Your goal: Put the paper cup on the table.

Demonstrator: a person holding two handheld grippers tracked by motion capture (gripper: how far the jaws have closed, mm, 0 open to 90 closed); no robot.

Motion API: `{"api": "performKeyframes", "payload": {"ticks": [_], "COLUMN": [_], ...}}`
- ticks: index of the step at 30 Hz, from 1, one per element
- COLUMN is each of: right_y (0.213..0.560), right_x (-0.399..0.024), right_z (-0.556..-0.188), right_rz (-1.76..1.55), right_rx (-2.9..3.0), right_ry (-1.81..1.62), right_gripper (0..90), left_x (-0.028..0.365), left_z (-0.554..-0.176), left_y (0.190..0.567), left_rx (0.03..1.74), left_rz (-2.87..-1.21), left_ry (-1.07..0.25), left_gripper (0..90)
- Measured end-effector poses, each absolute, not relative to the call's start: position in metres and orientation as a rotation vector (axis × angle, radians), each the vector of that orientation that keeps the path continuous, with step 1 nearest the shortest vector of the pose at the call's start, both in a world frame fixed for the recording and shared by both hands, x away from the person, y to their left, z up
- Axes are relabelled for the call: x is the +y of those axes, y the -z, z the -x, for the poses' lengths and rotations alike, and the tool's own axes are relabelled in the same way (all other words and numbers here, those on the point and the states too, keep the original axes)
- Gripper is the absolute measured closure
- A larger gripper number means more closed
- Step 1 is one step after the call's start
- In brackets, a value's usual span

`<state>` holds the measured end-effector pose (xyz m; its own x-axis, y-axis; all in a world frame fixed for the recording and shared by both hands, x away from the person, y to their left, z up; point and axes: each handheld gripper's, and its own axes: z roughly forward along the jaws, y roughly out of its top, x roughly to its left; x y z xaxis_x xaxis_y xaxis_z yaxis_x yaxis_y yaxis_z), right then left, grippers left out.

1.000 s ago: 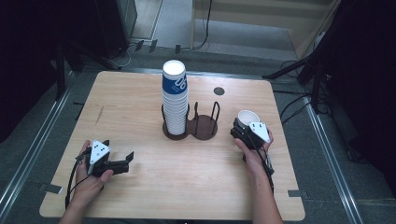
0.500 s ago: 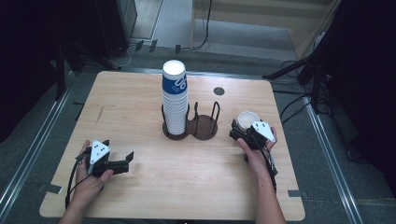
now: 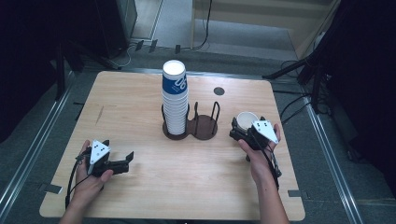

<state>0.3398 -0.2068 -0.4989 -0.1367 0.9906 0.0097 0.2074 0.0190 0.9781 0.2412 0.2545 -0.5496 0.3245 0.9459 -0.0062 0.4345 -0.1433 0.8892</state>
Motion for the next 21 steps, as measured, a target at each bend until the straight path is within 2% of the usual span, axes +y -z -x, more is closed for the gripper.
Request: {"api": "performKeyframes", "payload": {"ticks": [21], "right_y": [0.494], "right_x": [-0.227], "right_z": [-0.303], "right_rz": [-1.225], "right_rx": [1.459], "right_ry": [-1.209], "right_gripper": [0.0], "left_x": [0.255], "left_z": [-0.241], "left_y": [0.55], "left_rx": [1.242], "left_rz": [-1.735], "left_ry": [-0.753], "left_gripper": [0.0]}}
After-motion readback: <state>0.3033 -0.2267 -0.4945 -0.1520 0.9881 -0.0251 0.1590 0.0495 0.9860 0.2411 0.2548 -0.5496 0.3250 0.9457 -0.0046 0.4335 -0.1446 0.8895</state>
